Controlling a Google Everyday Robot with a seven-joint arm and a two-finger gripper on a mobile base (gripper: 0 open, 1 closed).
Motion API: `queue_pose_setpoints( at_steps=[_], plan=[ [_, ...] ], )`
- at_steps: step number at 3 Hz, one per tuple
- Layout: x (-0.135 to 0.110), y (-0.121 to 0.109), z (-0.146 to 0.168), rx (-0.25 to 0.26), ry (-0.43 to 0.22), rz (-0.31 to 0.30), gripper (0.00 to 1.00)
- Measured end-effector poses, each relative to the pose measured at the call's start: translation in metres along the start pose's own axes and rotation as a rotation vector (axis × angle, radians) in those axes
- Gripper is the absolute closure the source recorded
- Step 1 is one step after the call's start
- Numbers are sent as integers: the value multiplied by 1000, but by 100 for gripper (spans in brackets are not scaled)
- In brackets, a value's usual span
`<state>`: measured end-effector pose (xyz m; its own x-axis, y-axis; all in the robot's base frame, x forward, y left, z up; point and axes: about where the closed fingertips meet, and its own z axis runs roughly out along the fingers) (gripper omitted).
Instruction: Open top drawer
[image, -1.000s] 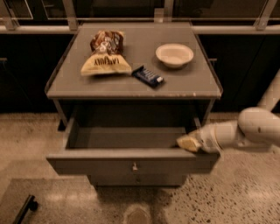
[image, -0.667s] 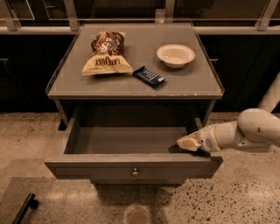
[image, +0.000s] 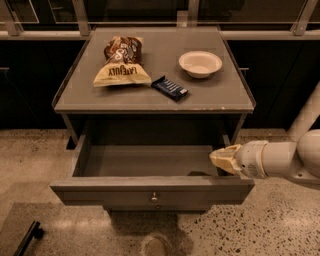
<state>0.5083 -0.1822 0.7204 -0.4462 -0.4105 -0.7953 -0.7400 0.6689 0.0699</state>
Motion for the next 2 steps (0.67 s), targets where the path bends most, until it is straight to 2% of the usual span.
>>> queue_pose_setpoints(
  at_steps=[1,2],
  plan=[
    [-2,1,-2,3,-3,-13,81],
    [-2,1,-2,3,-3,-13,58]
  ],
)
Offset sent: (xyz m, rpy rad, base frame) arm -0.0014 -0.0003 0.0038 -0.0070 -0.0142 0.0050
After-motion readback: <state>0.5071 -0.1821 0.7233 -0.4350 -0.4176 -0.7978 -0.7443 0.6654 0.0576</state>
